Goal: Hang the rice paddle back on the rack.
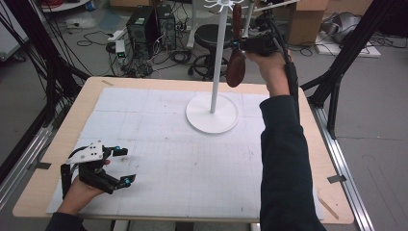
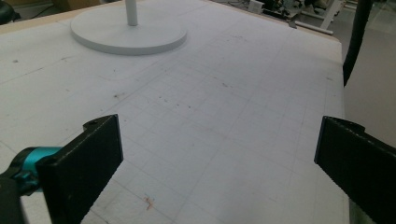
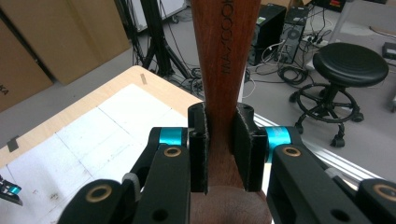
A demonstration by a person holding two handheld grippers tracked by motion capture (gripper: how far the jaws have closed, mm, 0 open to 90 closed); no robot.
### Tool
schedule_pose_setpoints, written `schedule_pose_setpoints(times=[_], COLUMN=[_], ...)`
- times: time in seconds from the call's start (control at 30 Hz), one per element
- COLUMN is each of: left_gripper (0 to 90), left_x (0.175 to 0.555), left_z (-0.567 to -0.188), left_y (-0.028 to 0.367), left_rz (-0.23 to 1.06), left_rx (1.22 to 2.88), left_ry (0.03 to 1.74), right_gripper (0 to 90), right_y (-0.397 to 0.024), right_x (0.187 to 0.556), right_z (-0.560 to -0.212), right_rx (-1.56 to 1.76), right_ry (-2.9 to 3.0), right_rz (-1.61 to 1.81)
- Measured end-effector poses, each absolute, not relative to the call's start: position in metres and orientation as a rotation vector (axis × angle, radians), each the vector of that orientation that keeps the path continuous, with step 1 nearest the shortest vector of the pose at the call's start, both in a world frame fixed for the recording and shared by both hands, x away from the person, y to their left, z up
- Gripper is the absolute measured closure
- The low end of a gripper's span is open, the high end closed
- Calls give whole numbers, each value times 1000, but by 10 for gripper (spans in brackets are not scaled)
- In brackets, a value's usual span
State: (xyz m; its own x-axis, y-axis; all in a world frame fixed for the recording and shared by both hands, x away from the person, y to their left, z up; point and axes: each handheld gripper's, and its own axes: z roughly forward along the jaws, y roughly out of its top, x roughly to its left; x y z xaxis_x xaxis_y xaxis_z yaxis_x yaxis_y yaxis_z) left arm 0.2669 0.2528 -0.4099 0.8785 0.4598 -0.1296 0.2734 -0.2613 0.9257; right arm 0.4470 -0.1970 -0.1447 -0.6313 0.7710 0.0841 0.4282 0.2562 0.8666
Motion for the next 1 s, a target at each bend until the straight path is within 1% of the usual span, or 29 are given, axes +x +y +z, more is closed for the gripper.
schedule_pose_setpoints(times=[0.33, 0.43, 0.5, 0.6, 0.77, 0.83, 0.97, 1.0], left_gripper=[17, 17, 17, 17, 17, 17, 17, 17], left_x=[267, 267, 267, 267, 266, 266, 265, 265], left_z=[-410, -410, -410, -410, -410, -410, -409, -409], left_y=[253, 253, 253, 253, 253, 253, 252, 252], left_rz=[191, 192, 192, 190, 192, 192, 192, 191], left_rx=[1860, 1860, 1859, 1859, 1862, 1860, 1856, 1856], left_ry=[543, 544, 545, 544, 543, 542, 540, 540], right_gripper=[772, 745, 638, 536, 481, 433, 237, 204], right_y=[-196, -195, -195, -195, -199, -200, -200, -199], right_x=[451, 451, 450, 450, 445, 443, 439, 437], right_z=[-150, -150, -150, -152, -159, -162, -168, -169], right_rx=[1086, 1075, 1061, 1030, 990, 984, 944, 925], right_ry=[2175, 2180, 2170, 2153, 2165, 2173, 2222, 2247], right_rz=[1346, 1344, 1371, 1367, 1402, 1422, 1475, 1484])
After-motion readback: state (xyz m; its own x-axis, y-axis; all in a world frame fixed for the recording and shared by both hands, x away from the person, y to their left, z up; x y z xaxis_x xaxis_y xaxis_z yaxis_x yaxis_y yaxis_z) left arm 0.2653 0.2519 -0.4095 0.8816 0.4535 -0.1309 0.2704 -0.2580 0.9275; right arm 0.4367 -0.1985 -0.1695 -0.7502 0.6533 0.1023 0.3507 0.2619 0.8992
